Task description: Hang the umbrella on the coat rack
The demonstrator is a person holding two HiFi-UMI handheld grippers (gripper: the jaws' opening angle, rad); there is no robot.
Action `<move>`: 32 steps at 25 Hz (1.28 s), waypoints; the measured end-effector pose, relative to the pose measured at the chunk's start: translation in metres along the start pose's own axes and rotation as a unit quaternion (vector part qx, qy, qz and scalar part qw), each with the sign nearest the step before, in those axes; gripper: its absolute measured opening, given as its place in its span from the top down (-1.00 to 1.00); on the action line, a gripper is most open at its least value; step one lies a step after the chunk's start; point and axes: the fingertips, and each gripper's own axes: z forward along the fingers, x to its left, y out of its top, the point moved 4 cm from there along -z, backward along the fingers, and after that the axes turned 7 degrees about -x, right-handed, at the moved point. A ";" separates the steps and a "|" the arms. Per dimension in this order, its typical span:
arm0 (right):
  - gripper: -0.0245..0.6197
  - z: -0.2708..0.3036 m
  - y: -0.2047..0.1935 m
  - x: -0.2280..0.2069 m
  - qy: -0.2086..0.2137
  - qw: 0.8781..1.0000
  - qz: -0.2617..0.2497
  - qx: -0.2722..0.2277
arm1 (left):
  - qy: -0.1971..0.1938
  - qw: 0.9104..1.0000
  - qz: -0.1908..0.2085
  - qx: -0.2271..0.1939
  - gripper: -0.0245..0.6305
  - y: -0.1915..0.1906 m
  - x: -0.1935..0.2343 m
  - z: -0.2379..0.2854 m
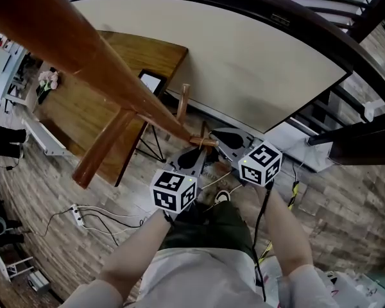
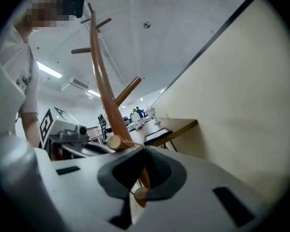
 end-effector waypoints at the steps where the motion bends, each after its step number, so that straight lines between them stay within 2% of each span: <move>1: 0.90 0.004 -0.005 0.002 0.013 1.000 -0.004 0.005 | 0.006 1.000 -0.005 0.006 0.93 -0.004 0.004 0.000; 4: 0.86 0.016 -0.018 0.009 0.040 0.999 -0.020 0.023 | 0.018 1.000 -0.016 0.016 0.93 -0.012 0.013 -0.001; 9: 0.78 0.027 -0.030 0.012 0.029 0.999 -0.003 0.024 | 0.032 0.999 -0.019 0.025 0.93 -0.021 0.026 -0.001; 12: 0.78 0.028 -0.037 0.013 0.002 0.999 0.001 0.032 | 0.047 0.998 -0.026 0.030 0.93 -0.025 0.038 -0.005; 15: 0.72 0.016 -0.033 0.008 -0.047 0.998 0.026 0.028 | 0.044 0.998 -0.018 0.039 0.90 -0.024 0.038 -0.007; 17: 0.73 0.005 -0.025 0.005 -0.086 0.995 0.038 0.031 | 0.042 0.998 -0.010 0.054 0.74 -0.023 0.035 -0.012; 21: 0.74 -0.023 0.006 0.008 -0.151 0.987 0.040 0.037 | 0.036 0.997 -0.007 0.062 0.66 -0.011 0.022 -0.034; 24: 0.75 -0.047 0.038 0.023 -0.179 0.983 0.026 0.039 | 0.032 0.998 -0.007 0.057 0.66 0.008 0.012 -0.057; 26: 0.76 -0.061 0.062 0.037 -0.190 0.981 0.015 0.034 | 0.024 0.998 0.006 0.054 0.65 0.023 0.006 -0.073; 29: 0.79 -0.076 0.100 0.064 -0.194 0.981 0.004 0.007 | 0.010 0.998 0.048 0.029 0.67 0.054 -0.007 -0.097; 32: 0.84 -0.084 0.135 0.092 -0.193 0.981 -0.005 -0.025 | -0.002 0.999 0.043 -0.011 0.76 0.089 -0.016 -0.125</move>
